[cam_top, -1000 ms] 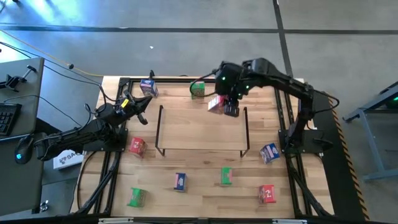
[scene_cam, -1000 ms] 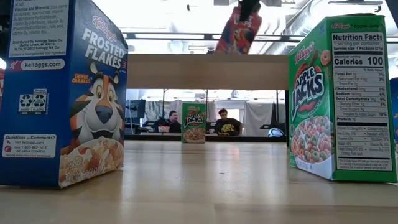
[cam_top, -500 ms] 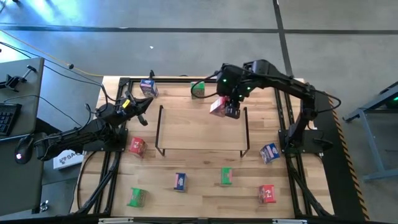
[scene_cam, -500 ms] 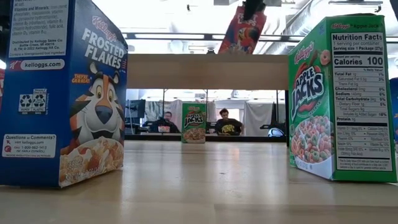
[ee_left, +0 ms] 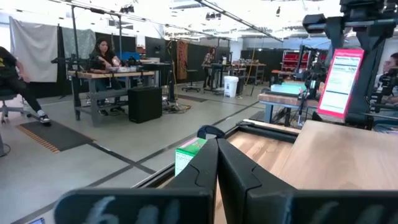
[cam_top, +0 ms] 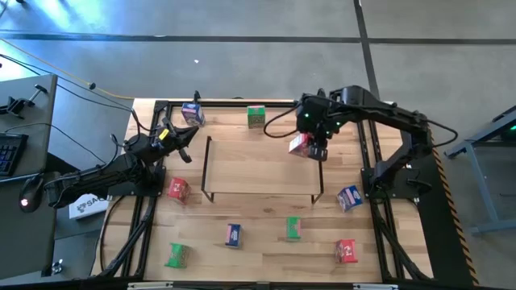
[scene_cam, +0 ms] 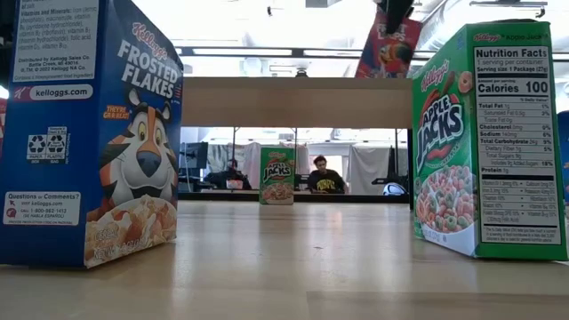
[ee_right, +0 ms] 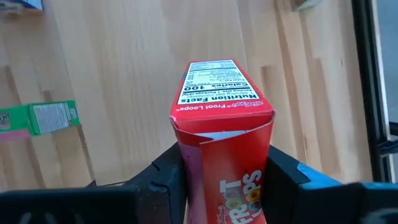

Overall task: Stack cereal on shelf
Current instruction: Put the top right red cereal box on the shelf

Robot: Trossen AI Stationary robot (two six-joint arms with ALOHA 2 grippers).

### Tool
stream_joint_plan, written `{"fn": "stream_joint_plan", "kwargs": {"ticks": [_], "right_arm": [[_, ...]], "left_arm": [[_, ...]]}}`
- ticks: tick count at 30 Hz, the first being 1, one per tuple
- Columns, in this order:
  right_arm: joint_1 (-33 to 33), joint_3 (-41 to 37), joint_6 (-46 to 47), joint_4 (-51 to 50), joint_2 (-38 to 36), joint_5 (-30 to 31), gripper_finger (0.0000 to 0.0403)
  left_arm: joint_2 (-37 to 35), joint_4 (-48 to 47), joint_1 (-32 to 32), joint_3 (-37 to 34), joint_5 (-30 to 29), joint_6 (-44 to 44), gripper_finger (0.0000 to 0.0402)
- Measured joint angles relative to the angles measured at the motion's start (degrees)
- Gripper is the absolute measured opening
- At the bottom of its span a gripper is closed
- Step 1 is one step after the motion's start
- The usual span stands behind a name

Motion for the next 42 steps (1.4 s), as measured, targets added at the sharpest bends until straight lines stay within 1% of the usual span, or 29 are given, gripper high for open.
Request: {"fn": "stream_joint_plan", "kwargs": {"ticks": [4,11,18,24,35,42], "right_arm": [[0.3,-1.2,0.0,0.0,0.5,1.1,0.0144],[0.3,-2.7,0.0,-0.1,1.0,1.2,0.019],[0.3,-2.7,-0.1,-0.1,0.9,4.3,0.0216],[0.3,-2.7,-0.2,-0.1,0.9,6.4,0.0221],[2.9,-2.6,-0.7,0.9,0.9,6.9,0.022],[4.7,-2.5,-2.2,1.6,0.9,10.2,0.022]], "left_arm": [[0.0,0.8,0.0,0.0,0.0,0.0,0.0],[0.0,1.2,0.0,0.0,-0.2,0.6,0.0],[0.0,1.2,0.0,0.0,-0.5,0.7,0.0],[0.0,1.2,0.0,0.0,-0.5,0.7,0.0],[0.0,1.2,0.0,0.0,-0.5,0.7,0.0],[0.0,1.2,0.0,0.0,-0.6,1.5,0.0]]}}
